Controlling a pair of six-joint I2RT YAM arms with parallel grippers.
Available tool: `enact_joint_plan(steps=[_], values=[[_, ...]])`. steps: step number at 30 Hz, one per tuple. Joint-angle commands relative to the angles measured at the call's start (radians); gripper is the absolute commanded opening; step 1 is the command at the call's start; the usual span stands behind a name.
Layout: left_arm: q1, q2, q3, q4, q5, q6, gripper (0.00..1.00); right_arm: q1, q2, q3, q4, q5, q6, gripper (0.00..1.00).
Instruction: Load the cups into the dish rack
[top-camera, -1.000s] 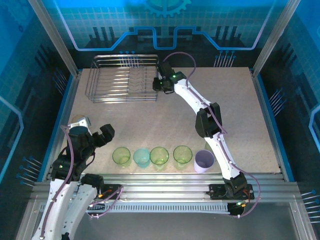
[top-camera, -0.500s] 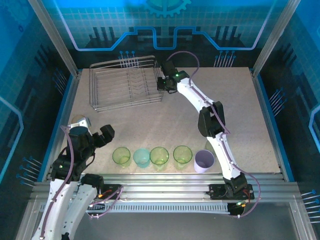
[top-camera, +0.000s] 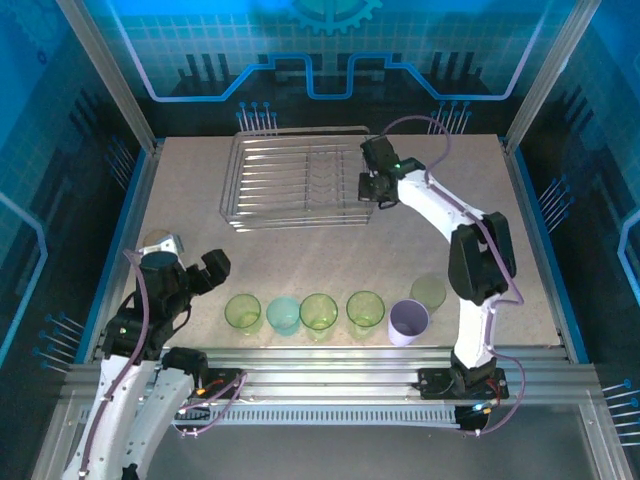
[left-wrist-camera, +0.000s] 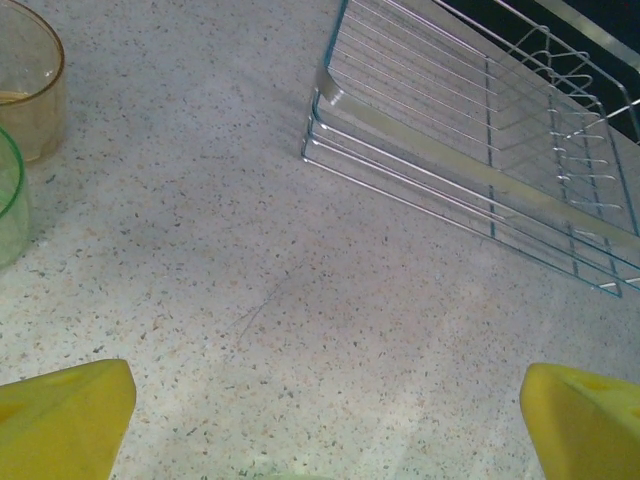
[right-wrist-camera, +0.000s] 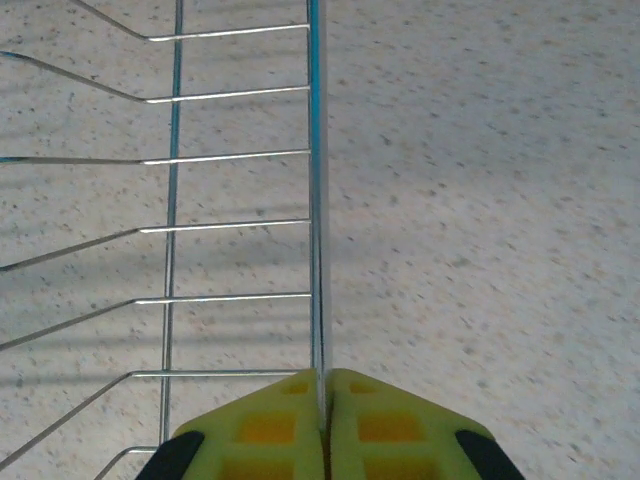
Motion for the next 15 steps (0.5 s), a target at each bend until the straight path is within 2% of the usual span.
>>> enact_joint_plan(steps=[1, 8, 15], values=[[-0.006, 0.022, 0.006, 0.007, 0.037, -0.008, 0.99, -0.011, -0.152, -0.097, 0.160, -0.026, -0.027, 0.00], [-0.009, 0.068, 0.025, 0.018, 0.101, 0.018, 0.99, -0.089, -0.358, -0.397, 0.260, -0.098, -0.066, 0.00], [-0.011, 0.069, 0.028, 0.045, 0.120, 0.046, 0.99, -0.146, -0.486, -0.555, 0.270, -0.141, -0.089, 0.00]])
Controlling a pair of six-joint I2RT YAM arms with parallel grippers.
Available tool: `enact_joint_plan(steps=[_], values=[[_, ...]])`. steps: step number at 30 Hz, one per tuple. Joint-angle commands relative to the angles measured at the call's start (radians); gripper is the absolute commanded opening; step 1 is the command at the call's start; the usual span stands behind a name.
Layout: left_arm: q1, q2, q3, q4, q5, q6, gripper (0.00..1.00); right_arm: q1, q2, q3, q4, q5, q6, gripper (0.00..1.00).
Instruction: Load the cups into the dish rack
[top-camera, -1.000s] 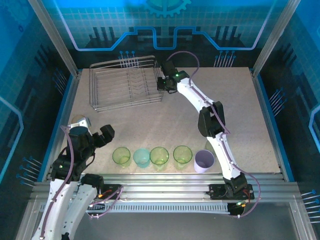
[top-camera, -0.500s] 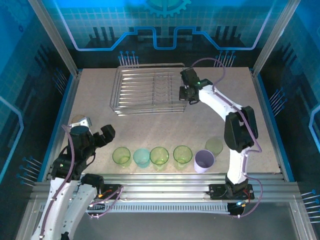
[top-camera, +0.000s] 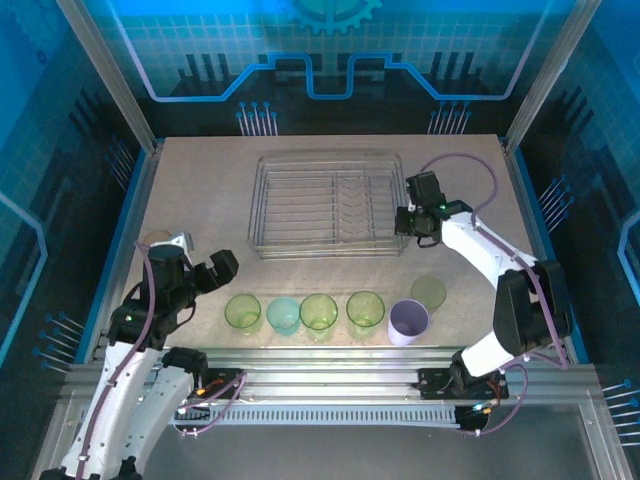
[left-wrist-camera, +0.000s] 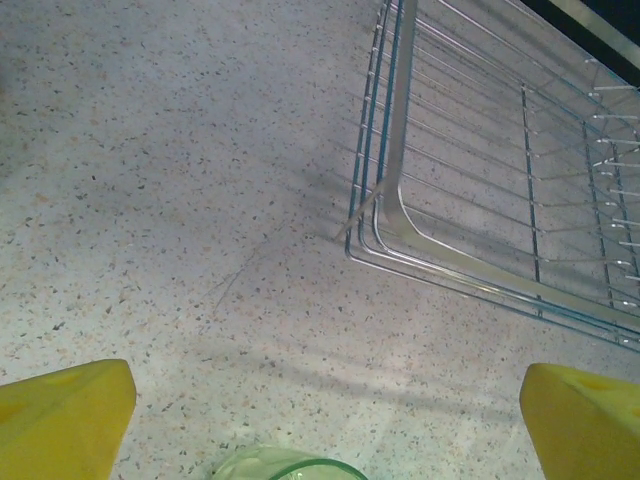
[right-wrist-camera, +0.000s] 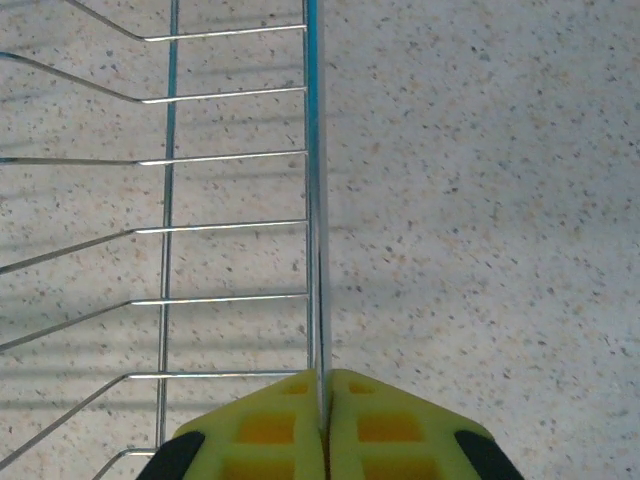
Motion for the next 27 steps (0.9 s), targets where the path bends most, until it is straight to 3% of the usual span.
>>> enact_joint_plan(steps=[1, 17, 23, 27], values=[[-0.006, -0.002, 0.031, 0.037, 0.035, 0.038, 0.99, -0.019, -0.090, -0.027, 0.126, -0.061, -0.004, 0.00], [-0.008, -0.005, 0.041, 0.042, 0.072, 0.066, 0.99, -0.022, -0.240, -0.250, 0.112, -0.161, -0.014, 0.00], [-0.008, -0.005, 0.033, 0.047, 0.069, 0.053, 0.99, -0.022, -0.298, -0.265, 0.051, -0.147, 0.001, 0.49], [-0.008, -0.005, 0.037, 0.036, 0.054, 0.053, 0.99, -0.021, -0.338, -0.225, -0.034, -0.129, -0.015, 0.62]])
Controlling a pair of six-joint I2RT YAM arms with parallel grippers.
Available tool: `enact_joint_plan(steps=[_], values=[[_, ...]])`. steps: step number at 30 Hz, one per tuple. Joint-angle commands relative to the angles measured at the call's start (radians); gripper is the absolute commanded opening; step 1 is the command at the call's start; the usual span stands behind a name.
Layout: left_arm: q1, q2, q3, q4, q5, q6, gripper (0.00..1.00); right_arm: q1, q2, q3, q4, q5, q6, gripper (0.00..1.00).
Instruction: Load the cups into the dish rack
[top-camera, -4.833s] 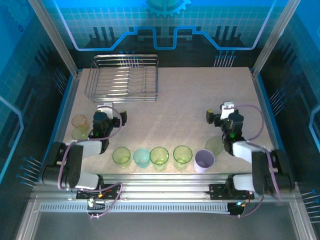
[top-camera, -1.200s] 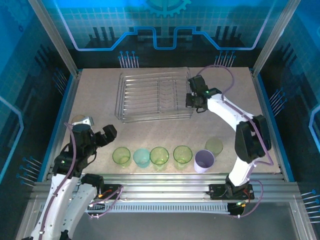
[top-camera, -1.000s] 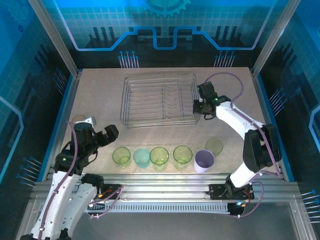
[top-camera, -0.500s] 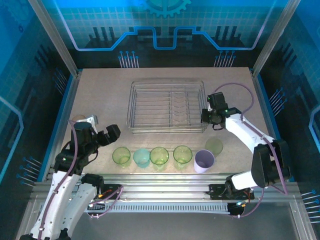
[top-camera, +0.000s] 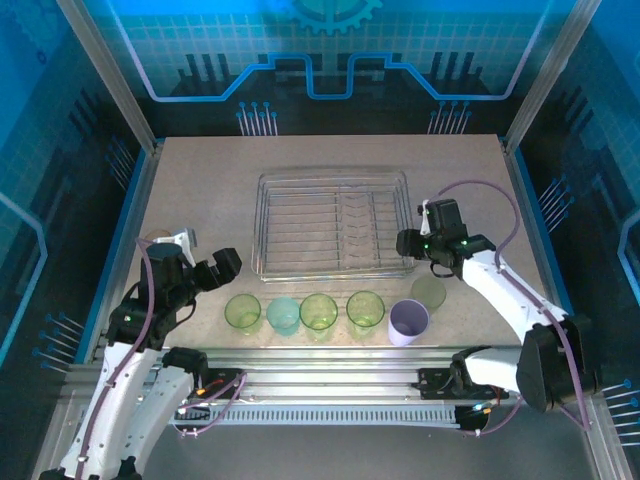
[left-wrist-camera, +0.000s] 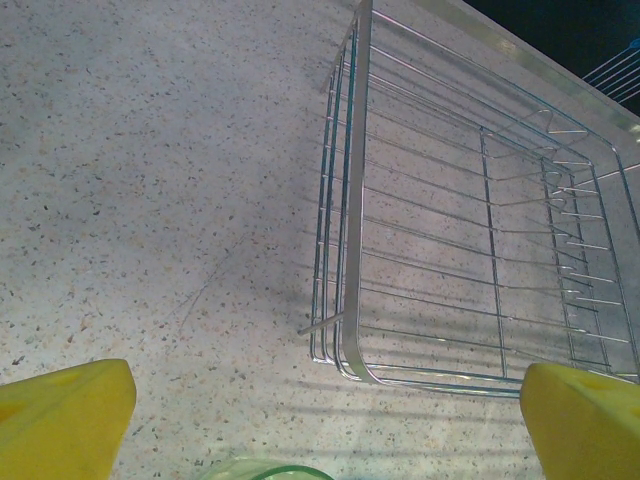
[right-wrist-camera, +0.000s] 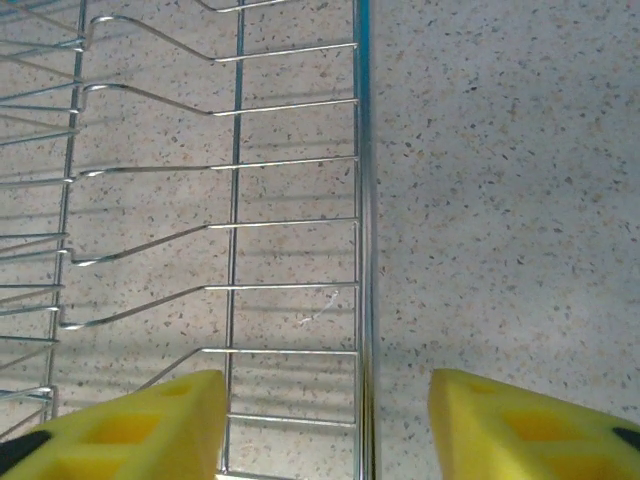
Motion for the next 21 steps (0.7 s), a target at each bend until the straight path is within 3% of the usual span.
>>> enact_joint_plan(steps=[1, 10, 21], values=[[-0.006, -0.005, 0.027, 0.000, -0.002, 0.009, 0.99, 0.000, -0.042, 0.052, -0.094, 0.000, -0.015, 0.65], [-0.006, -0.017, 0.043, -0.016, -0.020, -0.001, 0.99, 0.021, -0.142, 0.252, -0.295, -0.010, -0.050, 0.70], [-0.006, -0.116, 0.041, 0.015, -0.059, -0.030, 0.99, 0.081, -0.141, 0.480, -0.347, -0.172, -0.094, 0.67]])
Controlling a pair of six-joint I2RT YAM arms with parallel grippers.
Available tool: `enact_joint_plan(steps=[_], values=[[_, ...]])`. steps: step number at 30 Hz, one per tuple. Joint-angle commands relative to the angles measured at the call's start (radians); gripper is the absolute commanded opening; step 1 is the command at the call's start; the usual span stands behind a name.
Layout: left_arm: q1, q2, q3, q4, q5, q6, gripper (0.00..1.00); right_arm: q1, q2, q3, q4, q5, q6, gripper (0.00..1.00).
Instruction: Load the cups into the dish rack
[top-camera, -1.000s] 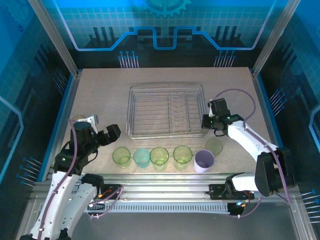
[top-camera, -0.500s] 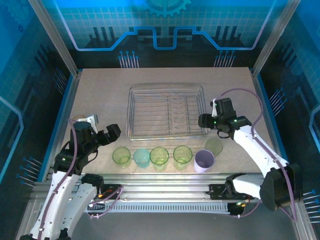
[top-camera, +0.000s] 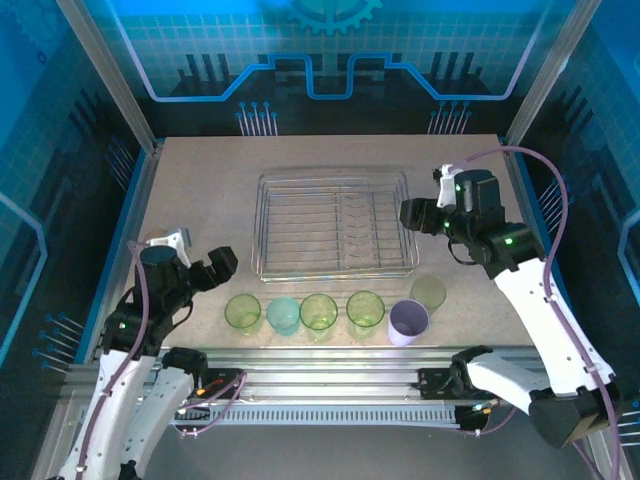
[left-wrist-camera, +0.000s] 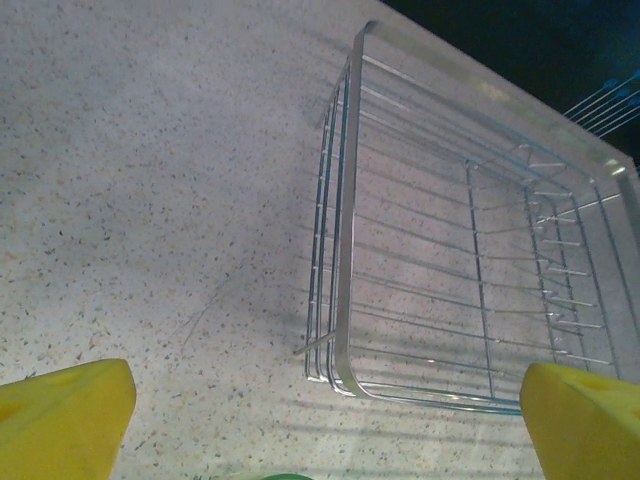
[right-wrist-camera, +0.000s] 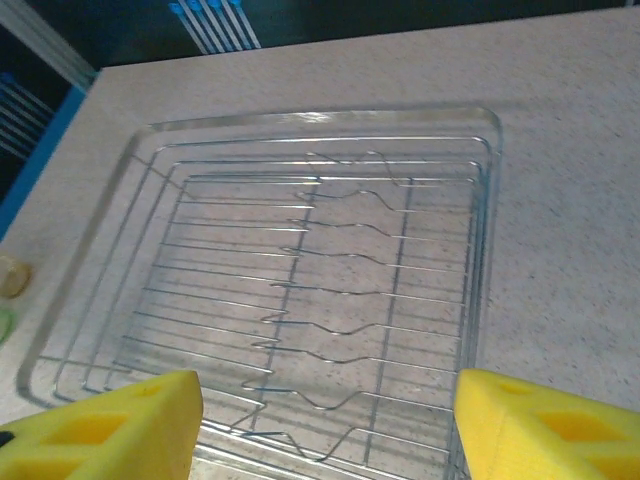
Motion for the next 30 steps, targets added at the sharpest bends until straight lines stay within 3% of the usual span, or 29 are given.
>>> enact_joint_plan(steps=[1, 12, 18, 23, 30], values=[[-0.006, -0.044, 0.018, 0.029, -0.013, -0.005, 0.99, 0.036, 0.032, 0.069, -0.063, -0.105, -0.041, 0.67], [-0.005, -0.054, 0.008, 0.034, 0.078, 0.034, 0.99, 0.306, 0.199, 0.139, -0.141, -0.249, -0.195, 0.64], [-0.005, -0.061, -0.014, 0.028, 0.073, 0.029, 0.99, 0.482, 0.323, 0.156, -0.247, -0.132, -0.330, 0.64], [-0.006, -0.064, -0.023, 0.029, 0.074, 0.033, 0.99, 0.511, 0.411, 0.192, -0.315, -0.208, -0.376, 0.55], [-0.005, -0.064, -0.032, 0.038, 0.078, 0.040, 0.99, 0.589, 0.518, 0.236, -0.386, -0.130, -0.451, 0.56]])
